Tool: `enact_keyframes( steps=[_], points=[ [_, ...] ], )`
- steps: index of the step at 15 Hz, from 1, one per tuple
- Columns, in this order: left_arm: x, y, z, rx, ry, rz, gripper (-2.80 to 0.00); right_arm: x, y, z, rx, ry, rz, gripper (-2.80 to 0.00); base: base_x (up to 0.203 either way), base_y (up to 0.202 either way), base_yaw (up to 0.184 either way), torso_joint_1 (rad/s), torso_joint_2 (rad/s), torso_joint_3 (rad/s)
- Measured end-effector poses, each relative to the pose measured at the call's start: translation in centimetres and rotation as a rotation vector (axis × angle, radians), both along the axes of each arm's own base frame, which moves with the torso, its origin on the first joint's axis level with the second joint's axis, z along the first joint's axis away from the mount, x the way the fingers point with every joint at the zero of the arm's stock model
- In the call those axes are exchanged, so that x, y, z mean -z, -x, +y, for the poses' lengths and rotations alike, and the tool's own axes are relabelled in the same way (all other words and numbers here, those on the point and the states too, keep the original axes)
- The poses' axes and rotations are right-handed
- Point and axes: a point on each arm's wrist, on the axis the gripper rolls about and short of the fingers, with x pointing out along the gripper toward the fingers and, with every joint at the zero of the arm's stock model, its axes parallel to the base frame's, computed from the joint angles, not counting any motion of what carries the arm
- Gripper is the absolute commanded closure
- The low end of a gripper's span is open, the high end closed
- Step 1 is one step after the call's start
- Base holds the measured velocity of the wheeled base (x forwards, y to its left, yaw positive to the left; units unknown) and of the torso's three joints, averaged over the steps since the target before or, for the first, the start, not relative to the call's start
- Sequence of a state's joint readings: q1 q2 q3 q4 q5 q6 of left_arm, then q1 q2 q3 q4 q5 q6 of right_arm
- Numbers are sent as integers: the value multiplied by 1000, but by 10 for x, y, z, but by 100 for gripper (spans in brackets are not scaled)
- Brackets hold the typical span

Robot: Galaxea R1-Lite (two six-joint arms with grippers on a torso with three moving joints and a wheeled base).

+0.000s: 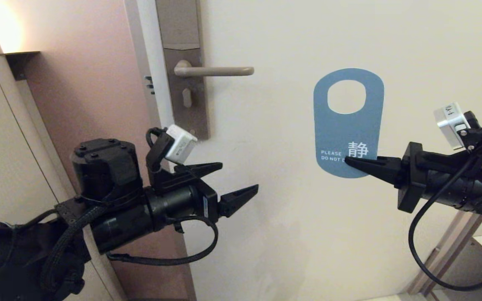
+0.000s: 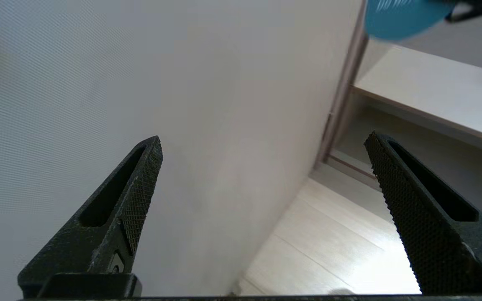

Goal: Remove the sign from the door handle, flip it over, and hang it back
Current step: Hang the sign back with the other side facing out

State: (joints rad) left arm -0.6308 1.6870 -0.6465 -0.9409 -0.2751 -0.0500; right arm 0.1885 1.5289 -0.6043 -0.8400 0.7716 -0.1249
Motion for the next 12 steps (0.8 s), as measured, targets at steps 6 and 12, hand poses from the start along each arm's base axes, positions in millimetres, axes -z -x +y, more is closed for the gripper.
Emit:
enact_keyframes(
  steps=[6,12],
  points=[
    [-9,7,15,-95,-9,-44,0,2,-7,1,0,1,-1,0,0,0,0,0,0,0],
    [-3,19,73,-314,-126,-62,0,5,-20,4,1,-7,-42,0,0,0,0,0,0,0]
  ],
)
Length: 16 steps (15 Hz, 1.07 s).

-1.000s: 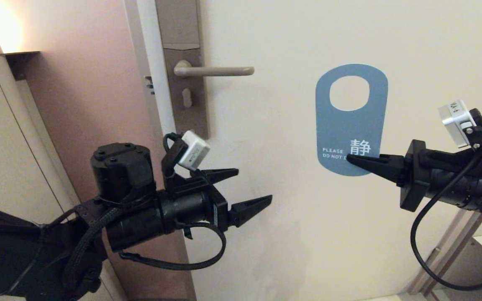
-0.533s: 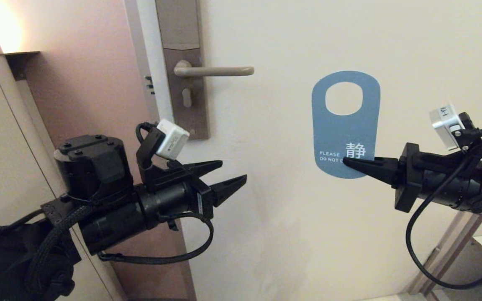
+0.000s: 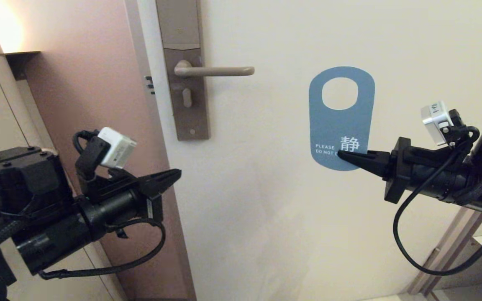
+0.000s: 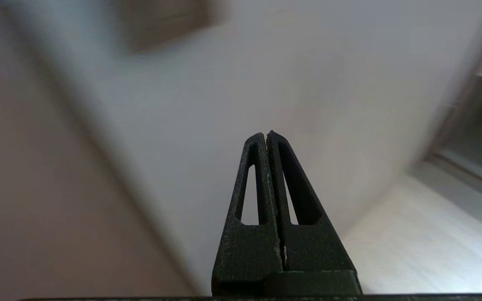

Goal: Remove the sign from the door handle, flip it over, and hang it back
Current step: Hang the sign back with the other side facing out

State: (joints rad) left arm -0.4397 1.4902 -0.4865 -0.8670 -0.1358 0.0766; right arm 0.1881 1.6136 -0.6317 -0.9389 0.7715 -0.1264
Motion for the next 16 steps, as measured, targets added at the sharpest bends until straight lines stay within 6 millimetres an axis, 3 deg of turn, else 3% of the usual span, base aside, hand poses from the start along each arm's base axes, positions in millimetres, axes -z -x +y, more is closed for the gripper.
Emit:
enact_keyframes(
  steps=[4,8,11,16],
  points=[
    [6,13,50,-196,-70,-13,0,5,-5,0,26,3,14,0,0,0,0,0,0,0],
    [27,56,90,-361,-124,26,0,7,-15,2,59,-2,-20,0,0,0,0,0,0,0],
    [42,88,105,-472,-123,46,0,11,-22,3,74,-1,-17,0,0,0,0,0,0,0],
    [56,127,110,-556,-122,79,0,15,-25,3,85,2,-7,0,0,0,0,0,0,0]
  ],
)
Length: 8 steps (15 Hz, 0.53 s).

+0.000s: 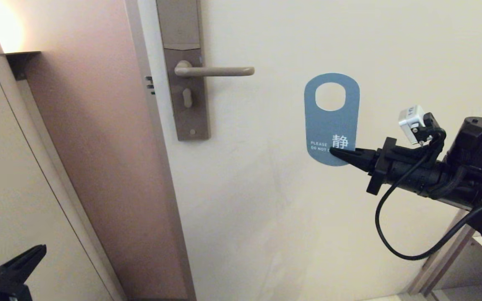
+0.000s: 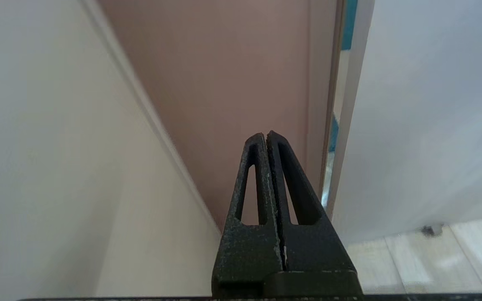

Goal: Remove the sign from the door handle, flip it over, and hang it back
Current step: Hang the sign back with the other side facing out

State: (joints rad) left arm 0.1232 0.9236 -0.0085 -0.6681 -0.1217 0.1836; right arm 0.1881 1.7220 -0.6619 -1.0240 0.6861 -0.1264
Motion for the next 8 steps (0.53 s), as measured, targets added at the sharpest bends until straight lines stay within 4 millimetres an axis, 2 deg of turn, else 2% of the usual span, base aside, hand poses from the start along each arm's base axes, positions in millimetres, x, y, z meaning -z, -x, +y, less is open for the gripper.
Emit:
enact_keyframes(
  steps=[8],
  points=[
    [26,71,-9,-21,27,-24,0,1,-1,0,5,1,2,0,0,0,0,0,0,0]
  ],
)
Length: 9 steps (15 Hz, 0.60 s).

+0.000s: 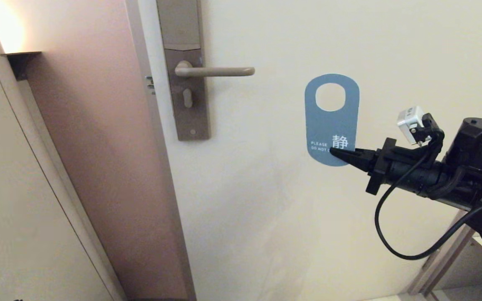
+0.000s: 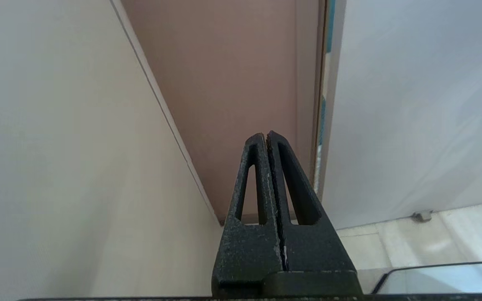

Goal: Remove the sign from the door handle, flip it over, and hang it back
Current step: Hang the sign back with the other side facing out

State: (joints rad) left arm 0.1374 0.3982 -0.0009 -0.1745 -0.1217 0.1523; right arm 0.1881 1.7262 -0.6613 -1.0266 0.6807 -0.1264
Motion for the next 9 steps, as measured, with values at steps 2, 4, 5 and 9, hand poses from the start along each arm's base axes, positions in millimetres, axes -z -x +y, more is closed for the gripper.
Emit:
enact_keyframes(
  steps=[2,4,5,9],
  points=[
    [4,7,-1,-12,34,-26,0,-1,-1,0,0,-1,-5,0,0,0,0,0,0,0],
    [4,10,-1,-19,34,-55,0,-2,-3,1,0,-5,-26,0,0,0,0,0,0,0],
    [4,11,-1,-19,35,-61,0,-2,-6,1,3,-9,-47,0,0,0,0,0,0,0],
    [5,12,-1,-19,36,-60,0,-3,-17,6,31,-26,-126,0,0,0,0,0,0,0]
  ],
)
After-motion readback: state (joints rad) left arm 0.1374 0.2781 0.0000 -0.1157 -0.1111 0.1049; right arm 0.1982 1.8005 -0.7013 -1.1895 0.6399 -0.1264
